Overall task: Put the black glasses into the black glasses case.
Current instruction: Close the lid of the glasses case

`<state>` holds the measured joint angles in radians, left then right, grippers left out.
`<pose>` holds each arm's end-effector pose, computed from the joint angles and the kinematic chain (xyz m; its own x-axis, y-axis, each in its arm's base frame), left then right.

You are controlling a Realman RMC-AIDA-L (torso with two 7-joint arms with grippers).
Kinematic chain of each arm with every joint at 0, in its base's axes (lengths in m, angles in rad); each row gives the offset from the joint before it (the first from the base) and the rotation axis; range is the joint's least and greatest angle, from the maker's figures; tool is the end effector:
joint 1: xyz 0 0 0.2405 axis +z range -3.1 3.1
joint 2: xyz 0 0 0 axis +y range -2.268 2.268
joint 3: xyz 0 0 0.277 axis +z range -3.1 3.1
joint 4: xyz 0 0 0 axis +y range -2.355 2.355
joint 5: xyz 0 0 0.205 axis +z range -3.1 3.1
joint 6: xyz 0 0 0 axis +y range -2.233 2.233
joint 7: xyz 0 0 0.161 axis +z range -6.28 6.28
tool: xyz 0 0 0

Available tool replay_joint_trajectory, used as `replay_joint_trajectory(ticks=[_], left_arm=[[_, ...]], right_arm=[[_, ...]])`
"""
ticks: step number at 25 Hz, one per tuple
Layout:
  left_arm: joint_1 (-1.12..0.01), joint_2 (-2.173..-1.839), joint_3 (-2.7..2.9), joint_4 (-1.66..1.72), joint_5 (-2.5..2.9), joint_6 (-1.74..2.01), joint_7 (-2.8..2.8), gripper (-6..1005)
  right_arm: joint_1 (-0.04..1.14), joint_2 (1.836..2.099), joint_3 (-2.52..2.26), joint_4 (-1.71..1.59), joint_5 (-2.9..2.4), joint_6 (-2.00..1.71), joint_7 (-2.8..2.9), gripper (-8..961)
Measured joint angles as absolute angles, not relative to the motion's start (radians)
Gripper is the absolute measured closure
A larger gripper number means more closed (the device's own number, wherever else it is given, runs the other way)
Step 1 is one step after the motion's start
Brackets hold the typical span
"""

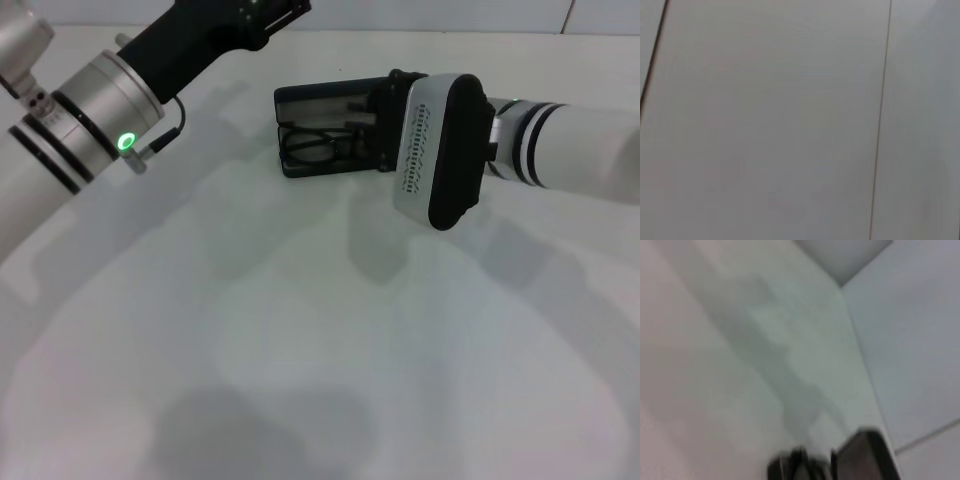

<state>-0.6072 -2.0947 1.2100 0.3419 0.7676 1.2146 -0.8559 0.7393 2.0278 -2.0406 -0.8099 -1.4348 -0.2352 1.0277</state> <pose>-0.2108 0.4078 -0.0298 0.5228 -0.0238 0.8522 0.6047 -0.6943 -0.3903 0.1485 0.4328 -0.1277 0.8973 0.3949 0.1973 0.4274 -0.6651 -0.6124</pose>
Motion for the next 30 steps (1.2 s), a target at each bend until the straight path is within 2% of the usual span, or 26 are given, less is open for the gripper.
replay_joint_trajectory(ticks=[6,9,13,17,21,26,30], left_arm=[[-0.572,-2.086,1.205,0.347,0.766,1.194,-0.863,110],[-0.568,-2.081,1.205,0.351,0.767,1.145,-0.866,110],[-0.606,-2.080,1.211,0.353,0.781,1.003,-0.867,110],[-0.681,-2.084,1.213,0.354,0.869,0.828,-0.896,111],[-0.790,-2.086,1.214,0.354,1.075,0.641,-1.034,111],[-0.891,-2.097,1.220,0.327,1.235,0.483,-1.114,111],[-0.937,-2.103,1.287,0.308,1.239,0.444,-1.125,110]], right_arm=[[0.586,2.018,-1.927,-0.977,-1.458,-0.475,1.021,816],[0.479,2.014,-1.725,-1.052,-1.540,-0.818,1.058,815],[0.394,2.012,-1.397,-1.090,-1.651,-1.300,1.137,815],[0.383,1.999,-1.148,-1.015,-1.694,-1.590,1.140,814],[0.370,1.988,-1.052,-0.978,-1.734,-1.724,1.143,813],[0.358,2.005,-1.055,-0.973,-1.760,-1.699,1.140,813],[0.360,2.008,-1.055,-0.953,-1.773,-1.693,1.136,814]])
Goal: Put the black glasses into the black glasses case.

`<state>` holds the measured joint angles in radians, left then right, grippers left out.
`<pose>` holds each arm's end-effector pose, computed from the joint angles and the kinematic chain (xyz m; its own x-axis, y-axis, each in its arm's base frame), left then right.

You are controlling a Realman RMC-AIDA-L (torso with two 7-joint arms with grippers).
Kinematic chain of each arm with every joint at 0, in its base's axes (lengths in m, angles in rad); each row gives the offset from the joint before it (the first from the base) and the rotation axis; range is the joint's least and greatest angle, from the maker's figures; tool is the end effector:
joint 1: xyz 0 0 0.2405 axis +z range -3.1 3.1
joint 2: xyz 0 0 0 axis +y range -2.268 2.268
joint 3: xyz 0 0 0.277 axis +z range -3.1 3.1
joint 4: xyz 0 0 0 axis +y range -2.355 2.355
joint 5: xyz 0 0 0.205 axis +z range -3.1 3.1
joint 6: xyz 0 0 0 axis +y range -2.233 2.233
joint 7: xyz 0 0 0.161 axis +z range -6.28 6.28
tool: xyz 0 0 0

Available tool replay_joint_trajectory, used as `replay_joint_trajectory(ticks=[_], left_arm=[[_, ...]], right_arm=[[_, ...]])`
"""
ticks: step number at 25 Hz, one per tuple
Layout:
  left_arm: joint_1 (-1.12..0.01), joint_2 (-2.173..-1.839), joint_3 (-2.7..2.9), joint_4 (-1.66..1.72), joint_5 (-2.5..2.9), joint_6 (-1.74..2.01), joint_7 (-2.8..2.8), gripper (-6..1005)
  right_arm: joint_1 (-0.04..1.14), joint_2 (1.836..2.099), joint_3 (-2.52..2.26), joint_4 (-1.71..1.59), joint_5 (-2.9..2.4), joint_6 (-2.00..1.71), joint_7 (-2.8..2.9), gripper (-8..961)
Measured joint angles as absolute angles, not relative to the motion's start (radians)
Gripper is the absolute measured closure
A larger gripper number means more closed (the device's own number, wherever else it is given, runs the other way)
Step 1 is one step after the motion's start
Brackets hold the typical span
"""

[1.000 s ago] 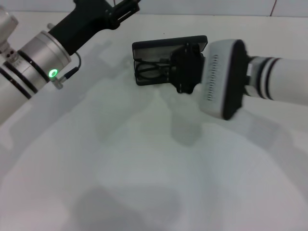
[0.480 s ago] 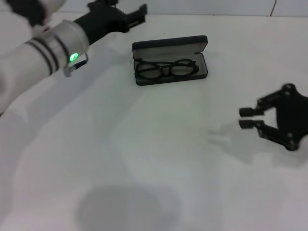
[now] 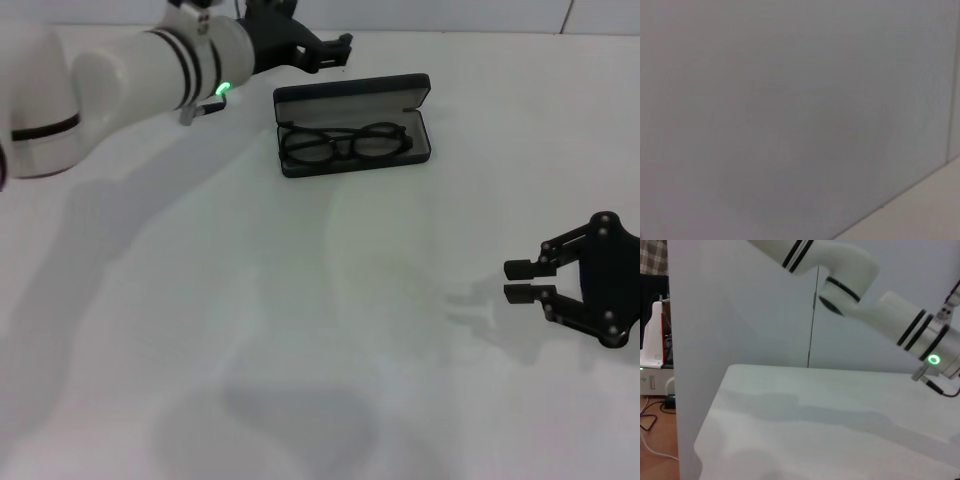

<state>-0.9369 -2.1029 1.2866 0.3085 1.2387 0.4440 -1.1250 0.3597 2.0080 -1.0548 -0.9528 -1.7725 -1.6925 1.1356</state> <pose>-0.1865 0.4919 -0.0891 0.8846 0.2536 0.3913 0.4606 -0.6054 -0.6491 0.2523 0.3006 0.0026 0.9147 0.1078 -0.3894 0.0339 -0.9809 -0.1917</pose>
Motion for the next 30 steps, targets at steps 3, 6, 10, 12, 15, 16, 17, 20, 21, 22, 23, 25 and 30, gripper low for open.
replay_joint_trajectory(ticks=[3,6,10,12,15,16,17,20,21,22,23,25,30], left_arm=[[-0.951,-2.104,1.364,0.308,1.238,0.403,-1.143,110],[-0.955,-2.103,1.429,0.308,1.238,0.383,-1.175,110],[-0.951,-2.096,1.562,0.319,1.245,0.381,-1.267,110],[-0.941,-2.096,1.582,0.320,1.246,0.383,-1.268,110],[-0.914,-2.098,1.603,0.334,1.252,0.384,-1.265,111],[-0.901,-2.098,1.606,0.349,1.252,0.385,-1.264,111],[-0.890,-2.098,1.607,0.362,1.252,0.385,-1.264,111],[-0.852,-2.097,1.615,0.412,1.252,0.388,-1.263,111],[-0.844,-2.097,1.617,0.425,1.252,0.392,-1.263,111],[-0.835,-2.097,1.618,0.440,1.252,0.399,-1.263,111],[-0.817,-2.097,1.616,0.464,1.250,0.419,-1.261,110],[-0.769,-2.096,1.599,0.531,1.241,0.482,-1.249,110],[-0.616,-2.088,1.458,0.648,1.127,0.913,-1.111,110]], right_arm=[[0.363,2.009,-1.057,-0.945,-1.777,-1.690,1.132,814],[0.363,2.009,-1.062,-0.944,-1.785,-1.689,1.130,813],[0.365,2.011,-1.063,-0.945,-1.788,-1.688,1.130,813],[0.365,2.011,-1.063,-0.945,-1.789,-1.687,1.130,813],[0.365,2.011,-1.063,-0.949,-1.789,-1.684,1.130,813],[0.365,2.011,-1.062,-0.949,-1.789,-1.683,1.130,813],[0.365,2.011,-1.062,-0.950,-1.789,-1.683,1.130,813],[0.365,2.011,-1.059,-0.950,-1.789,-1.683,1.131,814],[0.365,2.011,-1.056,-0.950,-1.789,-1.683,1.131,814],[0.365,2.011,-1.053,-0.950,-1.788,-1.682,1.132,814],[0.365,2.010,-1.051,-0.950,-1.786,-1.680,1.133,814],[0.365,2.011,-1.037,-0.947,-1.779,-1.675,1.138,814],[0.379,2.009,-0.989,-0.913,-1.705,-1.682,1.142,813]])
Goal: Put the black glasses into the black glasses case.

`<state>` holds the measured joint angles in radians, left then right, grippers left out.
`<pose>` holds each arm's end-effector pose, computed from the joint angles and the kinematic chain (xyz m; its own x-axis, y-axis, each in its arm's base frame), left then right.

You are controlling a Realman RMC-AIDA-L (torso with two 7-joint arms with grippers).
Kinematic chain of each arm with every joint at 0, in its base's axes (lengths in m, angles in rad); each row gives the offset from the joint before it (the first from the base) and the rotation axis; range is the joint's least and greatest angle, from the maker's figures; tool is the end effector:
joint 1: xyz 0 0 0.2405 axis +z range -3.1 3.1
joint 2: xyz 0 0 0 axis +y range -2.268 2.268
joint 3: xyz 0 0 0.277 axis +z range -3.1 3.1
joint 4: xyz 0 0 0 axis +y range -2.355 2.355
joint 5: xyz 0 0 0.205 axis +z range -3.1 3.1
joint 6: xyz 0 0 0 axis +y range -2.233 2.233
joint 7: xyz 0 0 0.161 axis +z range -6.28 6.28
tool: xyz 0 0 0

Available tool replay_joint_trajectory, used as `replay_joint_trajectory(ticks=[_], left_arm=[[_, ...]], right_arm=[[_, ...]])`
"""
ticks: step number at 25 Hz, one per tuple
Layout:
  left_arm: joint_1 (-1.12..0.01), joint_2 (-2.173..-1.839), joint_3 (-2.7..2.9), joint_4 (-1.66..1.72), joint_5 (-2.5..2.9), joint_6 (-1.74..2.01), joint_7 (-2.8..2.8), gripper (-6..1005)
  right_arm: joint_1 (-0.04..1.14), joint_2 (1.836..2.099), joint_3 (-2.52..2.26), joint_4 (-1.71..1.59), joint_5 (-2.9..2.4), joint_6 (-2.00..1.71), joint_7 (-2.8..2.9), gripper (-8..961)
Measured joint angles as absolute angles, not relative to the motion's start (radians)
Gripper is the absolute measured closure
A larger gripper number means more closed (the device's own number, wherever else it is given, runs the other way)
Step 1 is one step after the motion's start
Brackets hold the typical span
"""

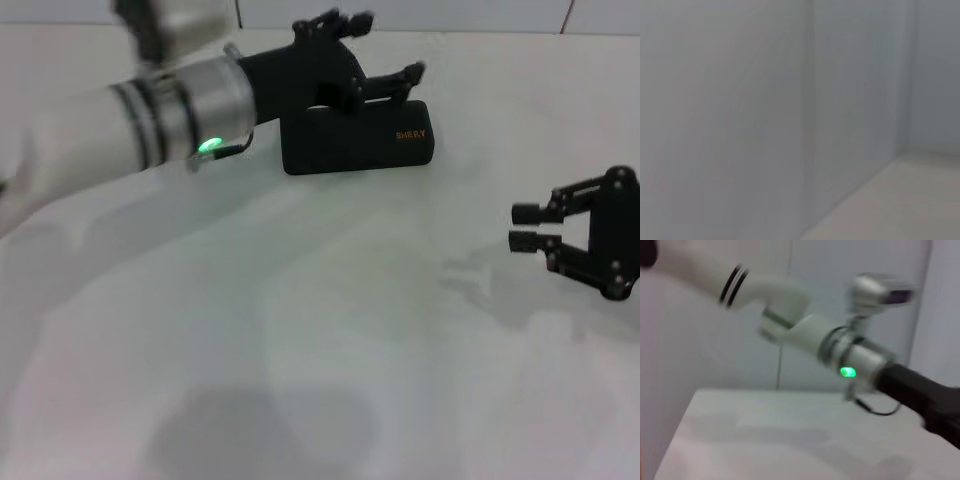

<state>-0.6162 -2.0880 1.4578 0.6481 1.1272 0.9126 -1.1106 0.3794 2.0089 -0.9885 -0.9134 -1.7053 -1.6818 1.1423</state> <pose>-0.1712 0.4132 -0.0769 0.8084 0.0487 0.5866 0.3532 -0.8374 -0.4172 0.2465 0.3136 0.0146 0.8783 0.1003 -0.4674 -0.0278 -0.9654 -0.2593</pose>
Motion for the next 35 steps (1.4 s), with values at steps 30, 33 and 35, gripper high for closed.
replay_joint_trajectory(ticks=[30,33,35], left_arm=[[-0.397,-2.014,1.281,0.525,1.273,1.628,-0.963,110],[-0.402,-2.016,1.281,0.525,1.273,1.620,-0.963,111],[-0.406,-2.018,1.281,0.525,1.273,1.609,-0.964,111]], right_arm=[[0.541,2.015,-0.974,-0.624,-1.628,-1.767,0.976,163],[0.535,2.016,-0.974,-0.622,-1.624,-1.747,0.967,163],[0.533,2.017,-0.976,-0.621,-1.623,-1.739,0.966,163]])
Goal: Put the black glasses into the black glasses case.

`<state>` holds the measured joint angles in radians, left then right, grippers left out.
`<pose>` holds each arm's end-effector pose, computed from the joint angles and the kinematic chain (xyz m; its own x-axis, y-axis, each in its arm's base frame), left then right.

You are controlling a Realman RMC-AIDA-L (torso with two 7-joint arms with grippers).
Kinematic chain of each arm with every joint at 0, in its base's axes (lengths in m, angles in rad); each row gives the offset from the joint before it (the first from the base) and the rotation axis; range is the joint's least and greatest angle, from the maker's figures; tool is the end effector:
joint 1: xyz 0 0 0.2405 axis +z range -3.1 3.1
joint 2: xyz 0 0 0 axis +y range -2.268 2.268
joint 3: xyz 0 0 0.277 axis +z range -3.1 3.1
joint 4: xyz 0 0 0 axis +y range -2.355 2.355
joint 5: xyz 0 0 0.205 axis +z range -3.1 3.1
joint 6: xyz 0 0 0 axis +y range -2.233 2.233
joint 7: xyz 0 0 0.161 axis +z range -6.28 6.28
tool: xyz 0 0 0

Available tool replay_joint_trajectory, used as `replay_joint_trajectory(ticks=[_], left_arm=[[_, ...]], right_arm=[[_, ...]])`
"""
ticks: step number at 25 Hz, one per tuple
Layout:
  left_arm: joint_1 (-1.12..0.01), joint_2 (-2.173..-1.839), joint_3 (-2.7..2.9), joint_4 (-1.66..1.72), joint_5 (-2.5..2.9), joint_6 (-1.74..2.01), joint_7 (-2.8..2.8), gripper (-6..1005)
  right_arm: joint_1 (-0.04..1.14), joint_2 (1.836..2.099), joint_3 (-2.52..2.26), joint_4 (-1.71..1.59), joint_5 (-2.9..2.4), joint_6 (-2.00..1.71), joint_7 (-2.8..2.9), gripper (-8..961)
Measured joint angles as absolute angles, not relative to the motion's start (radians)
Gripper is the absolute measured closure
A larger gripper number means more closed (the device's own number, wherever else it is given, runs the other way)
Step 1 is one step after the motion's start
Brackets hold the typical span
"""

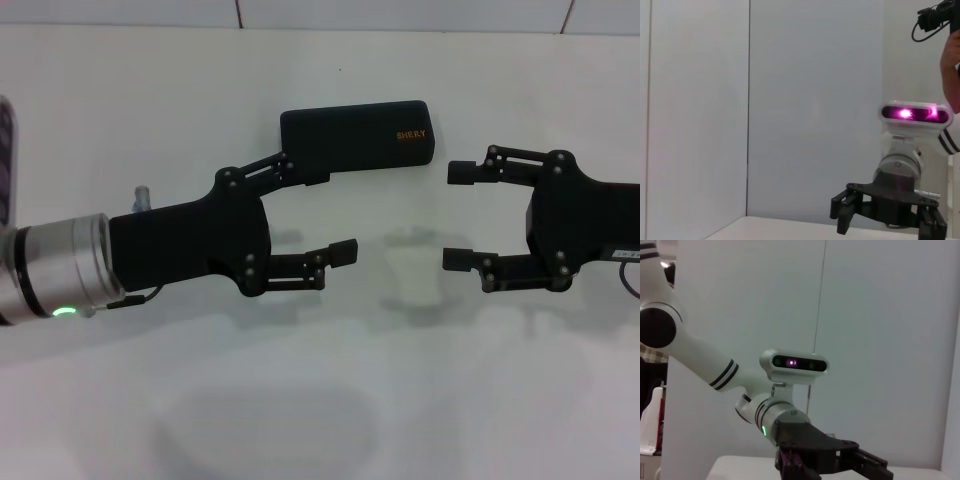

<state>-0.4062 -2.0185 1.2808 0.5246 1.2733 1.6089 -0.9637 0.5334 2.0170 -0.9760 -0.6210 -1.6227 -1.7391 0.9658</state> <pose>-0.2392 0.2972 -0.0404 0.7054 0.0206 0.7085 0.1900 -0.9685 -0.1610 0.2168 0.3244 -0.0130 0.7702 0.1563 -0.6183 0.0378 -0.9790 -0.2004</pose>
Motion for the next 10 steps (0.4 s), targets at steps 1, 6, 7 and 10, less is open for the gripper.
replay_joint_trajectory(ticks=[1,6,7,10], left_arm=[[-0.408,-2.019,1.281,0.525,1.274,1.604,-0.965,111],[-0.418,-2.023,1.281,0.515,1.274,1.591,-0.971,111],[-0.419,-2.024,1.281,0.514,1.273,1.591,-0.970,111],[-0.414,-2.027,1.281,0.513,1.273,1.591,-0.969,111]], right_arm=[[0.533,2.017,-0.977,-0.620,-1.622,-1.738,0.966,163],[0.534,2.017,-0.981,-0.617,-1.621,-1.736,0.966,163],[0.534,2.017,-0.982,-0.617,-1.621,-1.736,0.965,163],[0.533,2.017,-0.983,-0.612,-1.622,-1.735,0.958,163]])
